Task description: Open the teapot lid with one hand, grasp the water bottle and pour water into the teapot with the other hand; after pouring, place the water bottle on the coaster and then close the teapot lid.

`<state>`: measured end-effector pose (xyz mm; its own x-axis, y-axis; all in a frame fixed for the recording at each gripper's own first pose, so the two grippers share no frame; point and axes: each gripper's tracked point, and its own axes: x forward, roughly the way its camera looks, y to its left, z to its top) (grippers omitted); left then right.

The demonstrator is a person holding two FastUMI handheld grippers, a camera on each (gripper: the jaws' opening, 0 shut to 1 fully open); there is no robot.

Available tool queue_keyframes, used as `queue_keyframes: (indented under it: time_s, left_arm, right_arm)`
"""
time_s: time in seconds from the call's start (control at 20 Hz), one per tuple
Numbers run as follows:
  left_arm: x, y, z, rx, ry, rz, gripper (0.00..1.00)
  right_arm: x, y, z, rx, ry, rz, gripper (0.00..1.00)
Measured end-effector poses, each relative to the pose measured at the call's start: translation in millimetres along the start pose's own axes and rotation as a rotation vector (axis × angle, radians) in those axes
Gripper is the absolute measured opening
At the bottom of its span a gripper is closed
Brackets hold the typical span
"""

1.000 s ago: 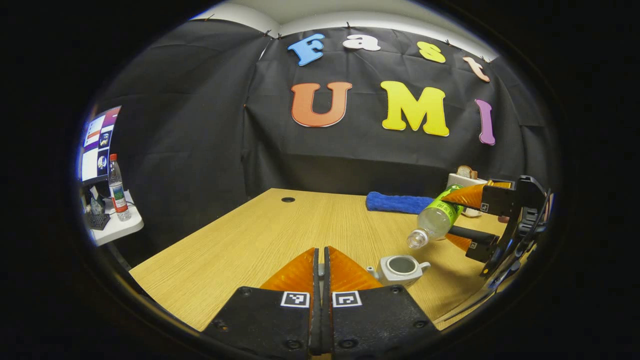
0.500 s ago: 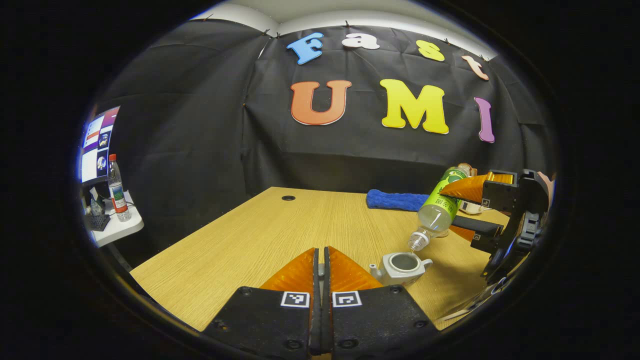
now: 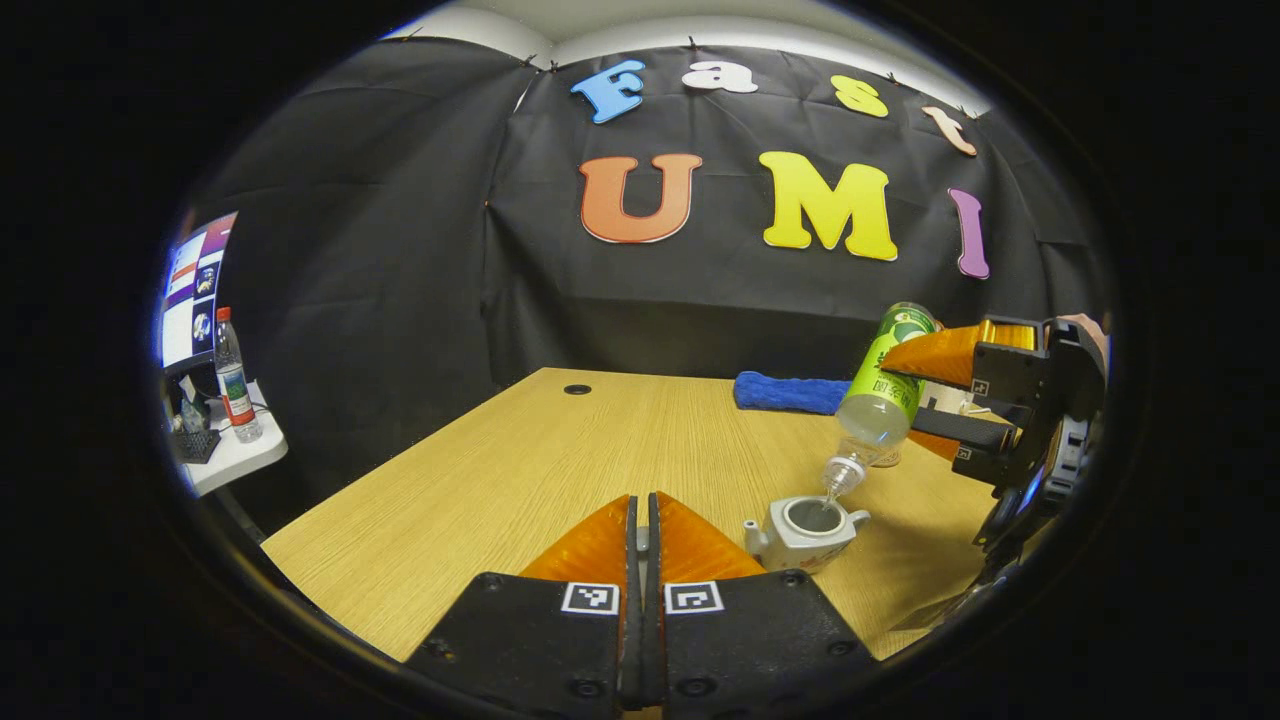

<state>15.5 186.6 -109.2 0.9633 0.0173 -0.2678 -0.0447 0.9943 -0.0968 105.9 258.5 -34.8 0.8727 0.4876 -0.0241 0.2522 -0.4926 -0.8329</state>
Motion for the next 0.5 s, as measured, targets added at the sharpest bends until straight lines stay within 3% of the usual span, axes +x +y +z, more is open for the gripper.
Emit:
queue_keyframes:
  time_s: [0.5]
  left_arm:
    - [-0.9, 4.3, -1.9, 0.009, 0.004, 0.011, 0.03]
  right_arm:
    - [-4.5, -5.1, 0.2, -0.017, -0.003, -0.003, 0.7]
